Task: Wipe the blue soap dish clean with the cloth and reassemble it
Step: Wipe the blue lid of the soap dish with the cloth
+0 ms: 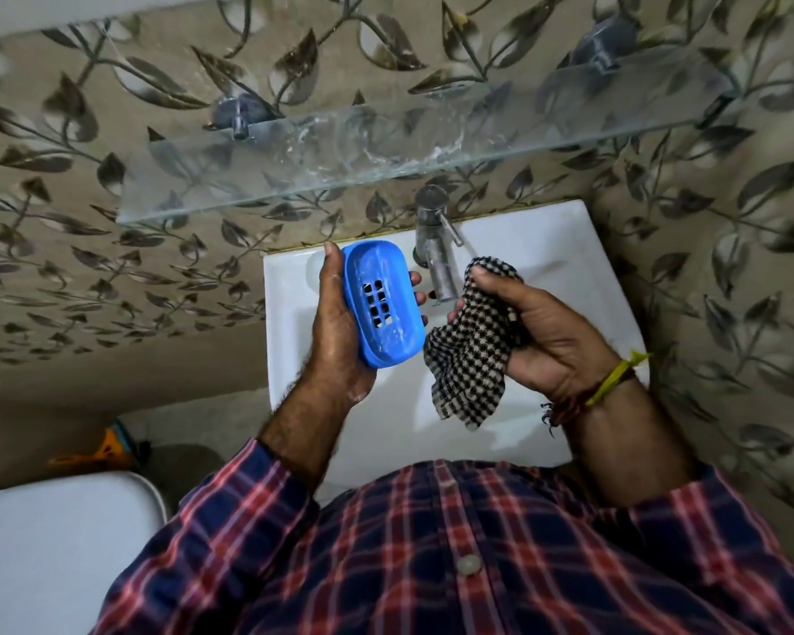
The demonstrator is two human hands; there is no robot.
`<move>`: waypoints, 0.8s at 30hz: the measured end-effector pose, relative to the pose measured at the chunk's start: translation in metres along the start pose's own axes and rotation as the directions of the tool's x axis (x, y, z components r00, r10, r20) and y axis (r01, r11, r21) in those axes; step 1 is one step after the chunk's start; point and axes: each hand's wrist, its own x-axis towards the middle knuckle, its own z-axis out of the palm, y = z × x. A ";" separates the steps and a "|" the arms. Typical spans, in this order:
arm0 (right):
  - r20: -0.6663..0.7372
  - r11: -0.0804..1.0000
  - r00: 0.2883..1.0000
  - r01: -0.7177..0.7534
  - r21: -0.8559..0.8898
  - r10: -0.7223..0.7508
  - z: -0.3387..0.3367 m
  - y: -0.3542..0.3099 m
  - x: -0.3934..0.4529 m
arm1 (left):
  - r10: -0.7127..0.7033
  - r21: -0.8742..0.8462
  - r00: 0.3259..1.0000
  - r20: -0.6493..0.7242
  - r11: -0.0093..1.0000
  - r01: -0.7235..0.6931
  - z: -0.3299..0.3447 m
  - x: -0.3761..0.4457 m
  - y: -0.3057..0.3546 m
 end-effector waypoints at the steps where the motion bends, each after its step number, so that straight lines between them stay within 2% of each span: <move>1: 0.009 1.000 1.000 0.019 -0.006 -0.019 0.001 0.001 0.000 | -0.001 0.002 1.000 0.000 1.000 0.001 0.000 0.000 0.000; 6: 0.089 0.991 0.990 0.117 -0.059 -0.111 0.003 0.003 0.000 | 0.008 0.013 1.000 0.003 1.000 -0.008 0.001 0.003 -0.001; 10: 0.092 0.986 0.985 0.154 -0.063 -0.148 0.001 0.009 0.000 | -0.002 -0.028 1.000 0.025 1.000 0.002 -0.001 0.002 0.001; 12: 0.065 0.964 0.970 0.241 -0.109 -0.235 0.001 0.013 -0.002 | -0.021 -0.037 0.999 0.046 0.999 0.023 -0.002 0.000 0.001; 13: 0.060 0.923 0.944 0.329 -0.200 -0.324 0.001 0.016 -0.004 | -0.029 -0.030 0.998 0.059 0.999 0.031 -0.002 -0.001 0.001; 15: 0.131 0.729 0.851 0.507 -0.461 -0.509 0.005 0.019 -0.009 | -0.039 -0.014 0.995 0.097 0.999 0.041 -0.003 -0.004 -0.002; 17: 0.268 0.410 0.735 0.598 -0.689 -0.623 0.015 0.023 -0.012 | -0.044 -0.019 0.993 0.113 0.999 0.047 0.000 -0.006 -0.006; 19: 0.392 -0.012 0.606 0.534 -0.846 -0.693 0.028 0.025 -0.011 | -0.034 -0.031 0.992 0.123 0.999 0.038 0.004 -0.008 -0.010; 20: 0.422 -0.152 0.560 0.464 -0.872 -0.713 0.035 0.026 -0.011 | -0.026 -0.039 0.991 0.128 0.999 0.032 0.006 -0.009 -0.011; 21: 0.429 -0.211 0.539 0.419 -0.883 -0.725 0.042 0.026 -0.011 | -0.019 -0.048 0.991 0.133 0.999 0.026 0.009 -0.010 -0.012; 24: 0.425 -0.214 0.530 0.414 -0.885 -0.734 0.053 0.030 -0.010 | 0.006 -0.048 0.990 0.139 0.999 0.001 0.010 -0.012 -0.013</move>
